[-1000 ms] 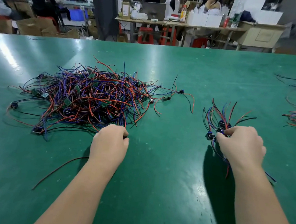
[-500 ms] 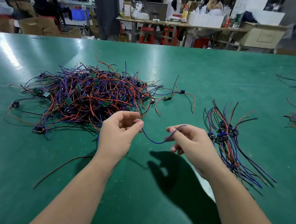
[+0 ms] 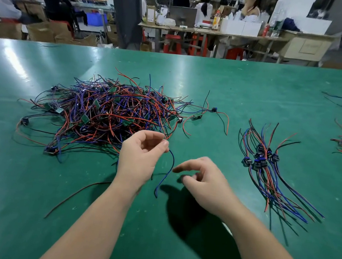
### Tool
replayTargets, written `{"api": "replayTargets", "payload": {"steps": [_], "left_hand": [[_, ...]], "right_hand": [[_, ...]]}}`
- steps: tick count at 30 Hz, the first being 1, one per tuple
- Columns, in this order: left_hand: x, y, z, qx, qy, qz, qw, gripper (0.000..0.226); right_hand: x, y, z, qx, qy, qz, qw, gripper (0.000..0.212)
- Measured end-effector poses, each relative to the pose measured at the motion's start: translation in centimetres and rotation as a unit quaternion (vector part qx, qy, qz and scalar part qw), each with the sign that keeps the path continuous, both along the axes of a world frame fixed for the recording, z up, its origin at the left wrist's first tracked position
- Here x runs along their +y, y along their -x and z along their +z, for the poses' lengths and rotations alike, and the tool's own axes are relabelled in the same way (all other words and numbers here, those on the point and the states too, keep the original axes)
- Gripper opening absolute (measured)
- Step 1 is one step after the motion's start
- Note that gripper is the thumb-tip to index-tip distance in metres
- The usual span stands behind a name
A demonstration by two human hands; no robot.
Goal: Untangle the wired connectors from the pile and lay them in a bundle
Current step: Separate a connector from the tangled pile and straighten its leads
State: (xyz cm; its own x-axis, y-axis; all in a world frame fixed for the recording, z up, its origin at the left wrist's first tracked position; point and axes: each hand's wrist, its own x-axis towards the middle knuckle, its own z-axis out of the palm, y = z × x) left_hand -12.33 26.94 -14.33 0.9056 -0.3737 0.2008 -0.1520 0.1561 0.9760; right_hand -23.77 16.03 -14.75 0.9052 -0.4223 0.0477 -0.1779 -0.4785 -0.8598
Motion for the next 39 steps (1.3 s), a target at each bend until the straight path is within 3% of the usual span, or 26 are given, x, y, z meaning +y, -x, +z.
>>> {"api": "replayTargets", "payload": {"steps": [3,6,7,9,11,13,16,20,24,26,30,33,35,39], "left_hand": [[0.0,-0.1,0.1,0.027,0.03,-0.018,0.999,0.016],[0.1,-0.1,0.3,0.062,0.048,-0.037,0.996,0.015],[0.2,-0.2,0.2,0.038,0.023,-0.021,0.999,0.013],[0.7,-0.6,0.0,-0.109,-0.108,0.058,0.986,0.009],[1.6,-1.2,-0.1,-0.258,-0.23,0.148,0.927,0.01],[2.2,-2.0,0.0,-0.305,-0.292,0.21,0.882,0.009],[2.9,-3.0,-0.3,-0.283,-0.381,0.27,0.838,0.018],[3.2,-3.6,-1.0,-0.204,-0.497,0.244,0.807,0.028],[2.8,-3.7,-1.6,-0.192,-0.573,0.202,0.771,0.045],[2.9,-3.8,-1.8,-0.189,-0.564,0.186,0.782,0.041],[3.2,-4.2,-2.0,-0.169,-0.466,0.158,0.854,0.016],[3.2,-4.1,-1.8,-0.167,-0.427,0.17,0.872,0.01],[3.5,-4.2,-1.6,-0.155,-0.434,0.206,0.863,0.017],[4.8,-5.3,-1.2,-0.114,-0.523,0.242,0.809,0.04]], "right_hand": [[0.2,-0.7,-0.2,-0.06,0.054,-0.027,0.996,0.028],[0.5,-1.1,-0.6,-0.046,0.066,-0.014,0.997,0.02],[0.4,-1.2,-0.6,-0.034,0.067,-0.017,0.997,0.019],[-0.2,-1.7,0.0,-0.009,0.069,-0.021,0.997,0.018],[-1.8,-2.7,1.4,0.015,0.073,-0.027,0.997,0.02],[-4.1,-4.1,3.3,0.02,0.061,-0.055,0.996,0.021],[-7.1,-6.0,6.0,0.002,0.086,-0.112,0.99,0.026],[-9.1,-5.5,6.5,0.054,0.168,-0.096,0.98,0.066],[-7.6,-3.3,4.0,0.072,0.136,-0.085,0.984,0.067],[-6.4,-2.2,2.7,0.068,0.086,-0.079,0.991,0.058],[-4.1,-1.3,0.2,0.03,-0.024,-0.099,0.994,0.038],[-3.5,-1.2,-1.3,0.003,-0.036,-0.134,0.99,0.03],[-3.5,-1.0,-1.7,-0.011,-0.04,-0.149,0.988,0.028],[-3.6,-0.9,-1.8,-0.009,-0.025,-0.144,0.989,0.026]]}}
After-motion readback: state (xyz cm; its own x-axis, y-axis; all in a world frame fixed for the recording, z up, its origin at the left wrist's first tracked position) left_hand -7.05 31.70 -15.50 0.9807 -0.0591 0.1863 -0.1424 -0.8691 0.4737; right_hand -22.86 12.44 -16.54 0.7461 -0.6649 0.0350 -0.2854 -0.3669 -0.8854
